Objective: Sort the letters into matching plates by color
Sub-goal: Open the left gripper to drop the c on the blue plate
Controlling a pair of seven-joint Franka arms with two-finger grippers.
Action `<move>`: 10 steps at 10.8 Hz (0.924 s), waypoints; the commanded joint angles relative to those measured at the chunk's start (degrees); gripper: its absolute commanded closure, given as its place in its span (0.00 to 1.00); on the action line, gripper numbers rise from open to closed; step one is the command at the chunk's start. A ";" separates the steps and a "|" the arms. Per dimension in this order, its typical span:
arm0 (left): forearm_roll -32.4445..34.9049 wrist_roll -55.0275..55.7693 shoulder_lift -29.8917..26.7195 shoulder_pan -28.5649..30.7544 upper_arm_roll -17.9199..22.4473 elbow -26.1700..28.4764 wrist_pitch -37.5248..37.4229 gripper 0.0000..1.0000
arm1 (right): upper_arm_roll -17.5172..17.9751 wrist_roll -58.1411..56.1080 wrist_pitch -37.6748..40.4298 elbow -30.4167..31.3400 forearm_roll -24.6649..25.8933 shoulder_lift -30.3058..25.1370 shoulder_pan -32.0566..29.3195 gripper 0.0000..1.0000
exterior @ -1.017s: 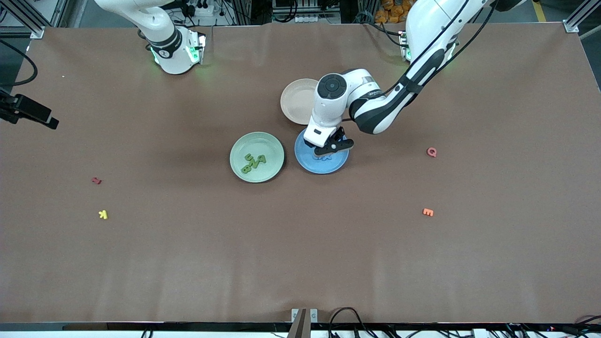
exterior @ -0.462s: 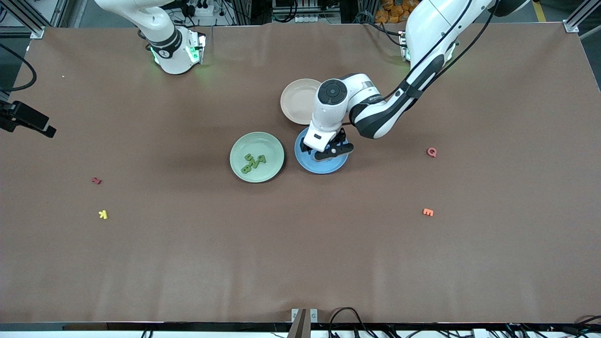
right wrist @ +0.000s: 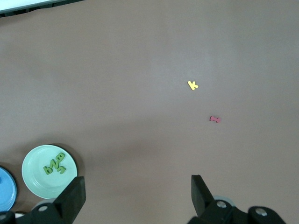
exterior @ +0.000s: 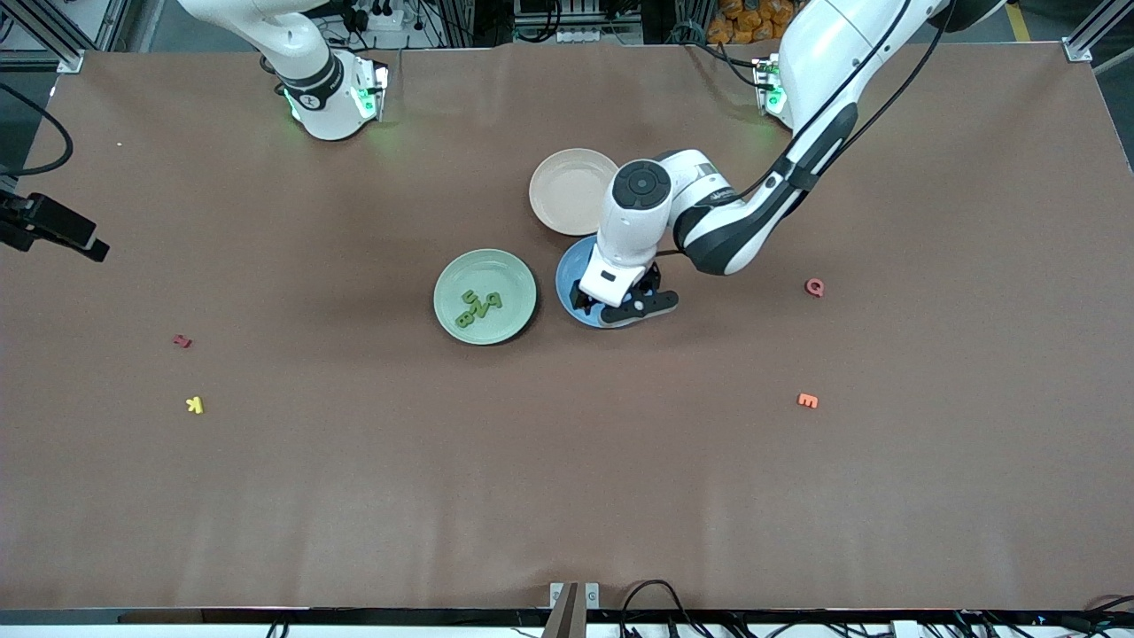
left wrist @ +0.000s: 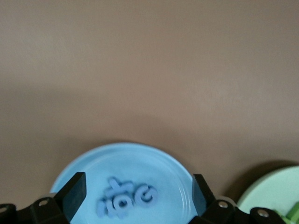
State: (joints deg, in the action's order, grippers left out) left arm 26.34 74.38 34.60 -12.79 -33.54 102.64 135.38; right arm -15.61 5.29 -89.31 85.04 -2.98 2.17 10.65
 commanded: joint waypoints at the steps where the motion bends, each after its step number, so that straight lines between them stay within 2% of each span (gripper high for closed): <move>1: 1.61 -4.05 -1.37 -0.04 0.93 -5.16 -7.13 0.00 | -0.30 0.25 -0.60 0.57 0.34 -0.06 1.30 0.00; 5: 0.73 -7.23 -3.83 3.47 0.66 -7.89 -8.29 0.00 | -0.30 -5.02 -0.34 0.74 1.66 0.81 2.17 0.00; 9: 0.46 -9.76 -6.29 6.45 0.40 -8.16 -9.16 0.00 | -0.30 -6.79 -0.34 0.74 2.01 1.08 2.62 0.00; 10: -2.06 -12.04 -7.16 7.16 0.40 -9.03 -9.87 0.00 | -0.30 -6.79 -0.17 0.74 2.01 1.08 2.70 0.00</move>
State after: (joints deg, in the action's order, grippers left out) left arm 26.37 66.37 29.74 -7.96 -32.65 94.25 127.75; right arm -15.56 -0.71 -89.38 85.37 -1.90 3.71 12.58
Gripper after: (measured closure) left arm 0.000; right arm 0.000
